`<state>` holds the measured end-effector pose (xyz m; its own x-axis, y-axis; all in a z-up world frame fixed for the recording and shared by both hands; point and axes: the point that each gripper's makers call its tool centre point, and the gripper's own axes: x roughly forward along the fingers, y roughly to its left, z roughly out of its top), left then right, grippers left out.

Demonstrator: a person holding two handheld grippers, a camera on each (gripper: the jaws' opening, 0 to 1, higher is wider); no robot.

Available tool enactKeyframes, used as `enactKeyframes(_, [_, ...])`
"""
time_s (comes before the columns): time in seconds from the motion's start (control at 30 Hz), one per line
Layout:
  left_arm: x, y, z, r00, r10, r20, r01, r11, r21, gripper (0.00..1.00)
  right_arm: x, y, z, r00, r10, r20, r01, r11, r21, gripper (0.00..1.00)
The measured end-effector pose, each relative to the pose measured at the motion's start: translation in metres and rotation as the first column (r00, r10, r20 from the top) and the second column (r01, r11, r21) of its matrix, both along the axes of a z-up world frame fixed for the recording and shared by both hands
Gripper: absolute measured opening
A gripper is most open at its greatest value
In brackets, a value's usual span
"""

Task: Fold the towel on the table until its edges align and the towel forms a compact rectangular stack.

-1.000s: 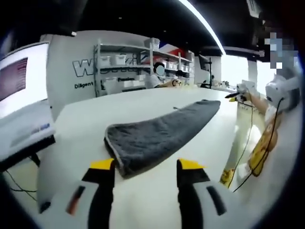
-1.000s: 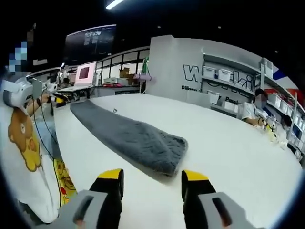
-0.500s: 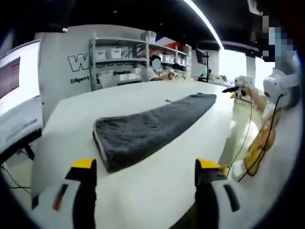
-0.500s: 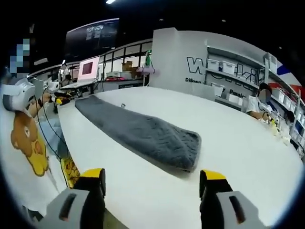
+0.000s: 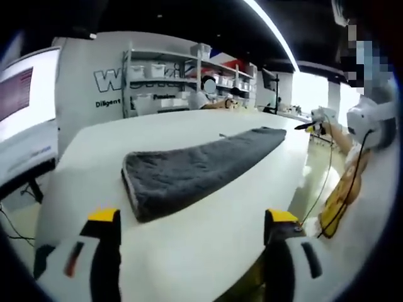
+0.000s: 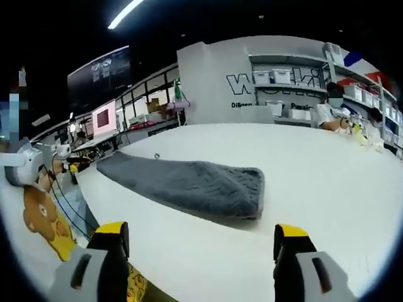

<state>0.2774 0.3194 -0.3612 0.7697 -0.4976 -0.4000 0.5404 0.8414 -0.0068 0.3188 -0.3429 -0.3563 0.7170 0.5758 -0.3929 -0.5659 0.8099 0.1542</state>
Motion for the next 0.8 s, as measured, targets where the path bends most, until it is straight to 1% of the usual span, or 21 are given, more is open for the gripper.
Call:
enactKeyframes(0.13, [0.000,0.000,-0.003,1.000,0.005,-0.004,-0.005,1.000,-0.005,0.99,-0.001,0.001,0.001,1.000,-0.004,0.003,0.004,1.000,0.008,1.00])
enactKeyframes(0.4, [0.003,0.003,-0.005,1.000,0.025,-0.005,-0.025,1.000,-0.011,0.99,-0.005,0.005,-0.001,1.000,-0.003,-0.015,0.004,1.000,0.025,1.00])
enactKeyframes(0.47, [0.004,0.002,-0.006,1.000,0.025,-0.006,-0.025,1.000,-0.014,0.99,-0.005,0.004,-0.003,0.999,-0.024,-0.033,0.025,0.998,0.051,1.00])
enactKeyframes(0.5, [0.004,0.002,-0.007,1.000,0.024,-0.006,-0.024,1.000,-0.011,0.99,-0.005,0.005,-0.004,0.997,-0.050,-0.066,0.056,0.993,0.099,1.00])
enactKeyframes(0.53, [0.004,0.000,-0.008,1.000,0.022,-0.007,-0.023,1.000,-0.007,0.99,-0.004,0.005,-0.005,0.994,-0.068,-0.082,0.078,0.989,0.125,1.00])
enactKeyframes(0.6, [0.003,-0.001,-0.008,1.000,0.019,-0.006,-0.019,1.000,-0.011,0.99,-0.004,0.008,-0.009,0.985,-0.098,-0.143,0.124,0.974,0.189,1.00])
enactKeyframes(0.67, [0.004,-0.003,-0.007,1.000,0.017,-0.004,-0.017,1.000,-0.021,0.99,-0.004,0.017,-0.011,0.978,-0.096,-0.186,0.143,0.954,0.262,0.98])
enactKeyframes(0.7, [0.004,-0.004,-0.007,1.000,0.016,-0.004,-0.016,1.000,-0.023,0.99,-0.002,0.021,-0.010,0.972,-0.102,-0.213,0.165,0.938,0.305,0.97])
enactKeyframes(0.8, [0.005,-0.005,-0.007,1.000,0.011,-0.003,-0.011,1.000,-0.025,0.99,0.008,0.023,-0.001,0.965,-0.116,-0.234,0.210,0.878,0.430,0.94])
